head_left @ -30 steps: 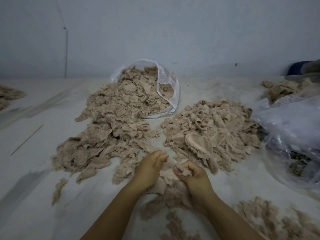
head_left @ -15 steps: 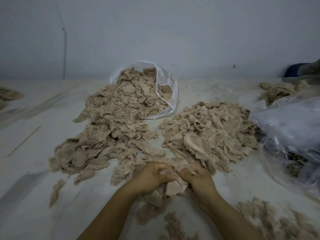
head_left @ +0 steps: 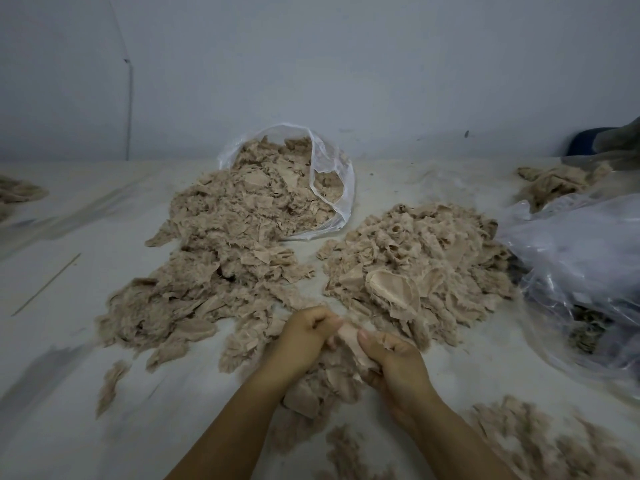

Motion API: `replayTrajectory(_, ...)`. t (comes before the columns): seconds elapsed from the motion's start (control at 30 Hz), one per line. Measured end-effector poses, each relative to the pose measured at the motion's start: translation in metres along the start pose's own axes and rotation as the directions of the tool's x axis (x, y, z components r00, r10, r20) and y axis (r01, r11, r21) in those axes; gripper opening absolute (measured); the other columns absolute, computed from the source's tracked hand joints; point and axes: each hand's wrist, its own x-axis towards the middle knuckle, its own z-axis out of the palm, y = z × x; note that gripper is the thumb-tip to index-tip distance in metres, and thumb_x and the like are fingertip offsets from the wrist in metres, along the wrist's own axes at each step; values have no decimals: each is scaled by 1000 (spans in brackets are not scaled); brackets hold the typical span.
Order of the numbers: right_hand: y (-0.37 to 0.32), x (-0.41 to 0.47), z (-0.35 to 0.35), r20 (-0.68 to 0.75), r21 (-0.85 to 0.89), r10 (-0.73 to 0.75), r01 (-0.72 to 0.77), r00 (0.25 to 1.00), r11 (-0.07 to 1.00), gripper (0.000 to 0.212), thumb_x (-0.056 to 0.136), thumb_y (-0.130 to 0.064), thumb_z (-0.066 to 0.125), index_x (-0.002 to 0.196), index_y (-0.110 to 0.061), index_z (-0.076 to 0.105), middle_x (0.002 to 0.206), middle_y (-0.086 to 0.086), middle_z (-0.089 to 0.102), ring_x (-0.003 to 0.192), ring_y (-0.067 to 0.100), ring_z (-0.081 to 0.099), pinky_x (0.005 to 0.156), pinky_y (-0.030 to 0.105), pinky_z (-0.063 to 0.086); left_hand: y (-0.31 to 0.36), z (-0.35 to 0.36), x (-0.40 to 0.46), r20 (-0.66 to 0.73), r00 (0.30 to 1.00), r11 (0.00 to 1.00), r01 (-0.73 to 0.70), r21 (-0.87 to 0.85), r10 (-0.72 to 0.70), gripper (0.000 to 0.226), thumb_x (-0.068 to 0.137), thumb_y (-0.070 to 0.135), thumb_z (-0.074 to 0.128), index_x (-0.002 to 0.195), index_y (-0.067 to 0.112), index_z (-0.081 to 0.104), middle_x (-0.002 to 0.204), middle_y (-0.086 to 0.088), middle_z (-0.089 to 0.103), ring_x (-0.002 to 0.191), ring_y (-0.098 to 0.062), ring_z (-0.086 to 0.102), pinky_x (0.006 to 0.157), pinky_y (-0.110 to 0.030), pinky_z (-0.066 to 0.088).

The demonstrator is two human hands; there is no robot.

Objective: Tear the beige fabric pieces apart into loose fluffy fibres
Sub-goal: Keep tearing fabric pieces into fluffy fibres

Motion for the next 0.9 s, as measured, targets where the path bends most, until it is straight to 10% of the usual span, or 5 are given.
replayTrajectory(0.23, 3, -3, 8, 64, -103, -18, 24, 998, 994, 28, 91, -29, 60, 79, -5, 67, 57, 7, 62, 46, 15, 53, 46, 24, 48, 6, 5, -1, 34, 997, 984, 69, -166, -65, 37, 93, 27, 56, 85, -9, 61, 76, -20, 58, 71, -26, 55, 71, -39, 46)
replayTrajectory(0.43, 8, -1, 5, 34, -210, -88, 94, 996, 973, 36, 97, -25, 51, 70, -3, 60, 56, 5, 64, 45, 9, 56, 44, 24, 47, 6, 9, 3, -51, 974, 926, 192, -324, -220, 29, 100, 23, 42, 79, 8, 55, 73, -11, 58, 71, -24, 56, 68, -37, 45)
replayTrajectory(0.73, 16, -8, -6, 95, -416, -290, 302, 952, 858, 38, 97, -15, 53, 59, -12, 58, 48, -2, 55, 45, 7, 50, 46, 20, 41, -7, 20, 14, -460, 888, 993, 48, 104, 5, 36, 102, 25, 34, 66, 27, 29, 64, 11, 30, 54, -1, 26, 48, -12, 29)
replayTrajectory(0.9, 2, -11, -25, 244, -633, -102, 239, 964, 737, 17, 78, -26, 78, 76, -11, 70, 56, -12, 56, 52, -2, 49, 57, 13, 38, -11, 1, 18, -232, 969, 987, -49, 153, 85, 33, 100, 28, 41, 67, 28, 44, 65, 14, 42, 61, 1, 37, 59, -17, 32)
